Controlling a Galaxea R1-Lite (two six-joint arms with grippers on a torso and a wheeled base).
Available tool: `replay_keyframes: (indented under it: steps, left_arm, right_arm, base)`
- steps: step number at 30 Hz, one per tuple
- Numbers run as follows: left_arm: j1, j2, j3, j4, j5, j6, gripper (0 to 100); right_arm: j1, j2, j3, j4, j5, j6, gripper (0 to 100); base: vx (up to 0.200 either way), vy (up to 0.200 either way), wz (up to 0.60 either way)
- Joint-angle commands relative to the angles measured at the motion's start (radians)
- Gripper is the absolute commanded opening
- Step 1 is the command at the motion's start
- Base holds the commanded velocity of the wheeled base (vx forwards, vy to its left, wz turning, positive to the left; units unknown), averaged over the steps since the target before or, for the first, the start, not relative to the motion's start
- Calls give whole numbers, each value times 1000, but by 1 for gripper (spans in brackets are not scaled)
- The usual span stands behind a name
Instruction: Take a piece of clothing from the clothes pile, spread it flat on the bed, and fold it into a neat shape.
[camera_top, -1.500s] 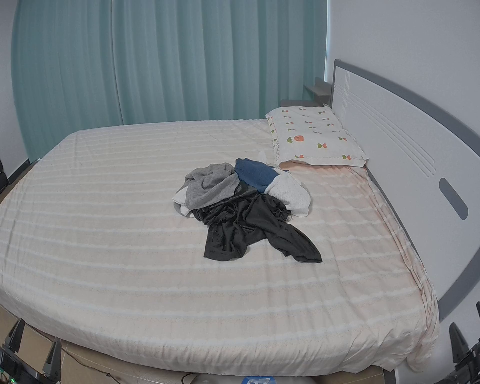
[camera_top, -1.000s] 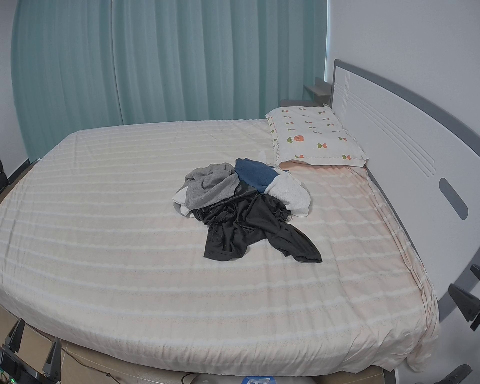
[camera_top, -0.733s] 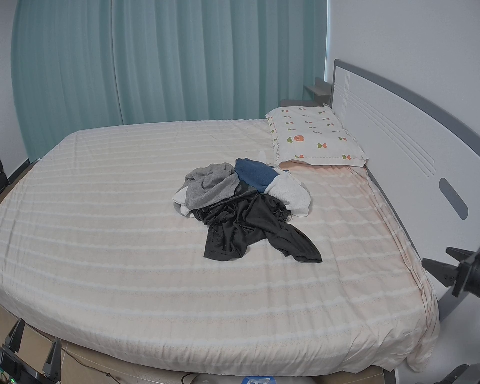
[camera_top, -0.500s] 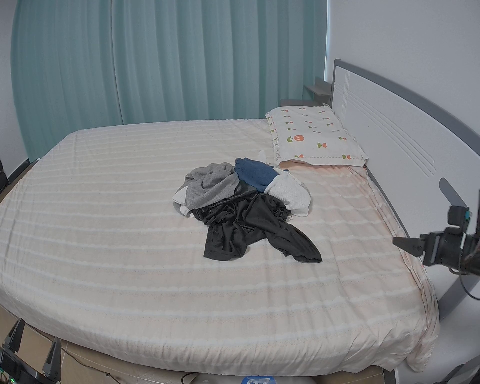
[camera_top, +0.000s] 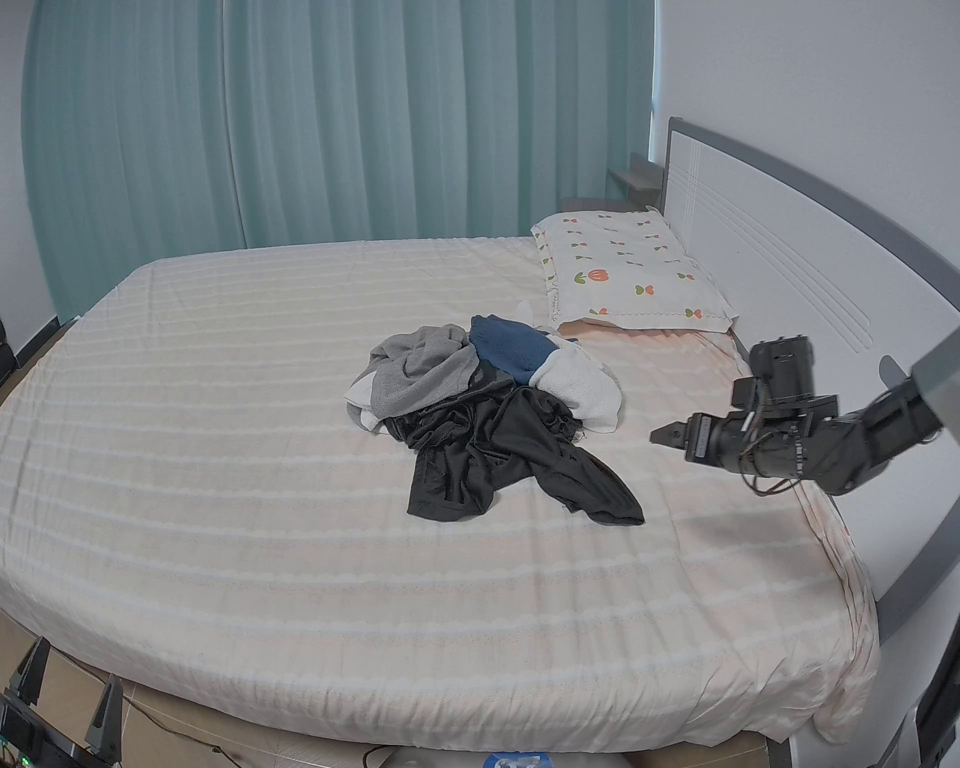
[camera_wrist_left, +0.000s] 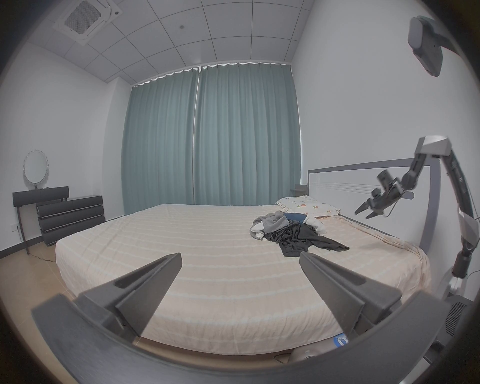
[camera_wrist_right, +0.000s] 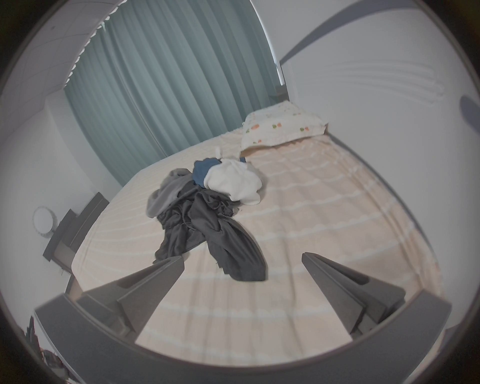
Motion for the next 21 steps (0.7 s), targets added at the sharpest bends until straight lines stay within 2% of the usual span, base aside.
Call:
replay_keyframes:
  steps: [1,9,13,21]
  left_arm:
    - [0,-16,16,0,1,0,100]
    - [0,-16,16,0,1,0,100]
    - [0,-16,16,0,-1,0,100]
    - [0,-16,16,0,-1,0,100]
  right_arm:
    - [64,449,-313,-9,-43,100,100]
    - [67,535,-413,-1,-48,111,100]
    - [67,560,-482,62,-61,126,100]
    - [92,575,-505,62,-63,149,100]
  base:
    - [0,0,0]
    - [0,0,0]
    - [0,0,0]
    - [0,0,0]
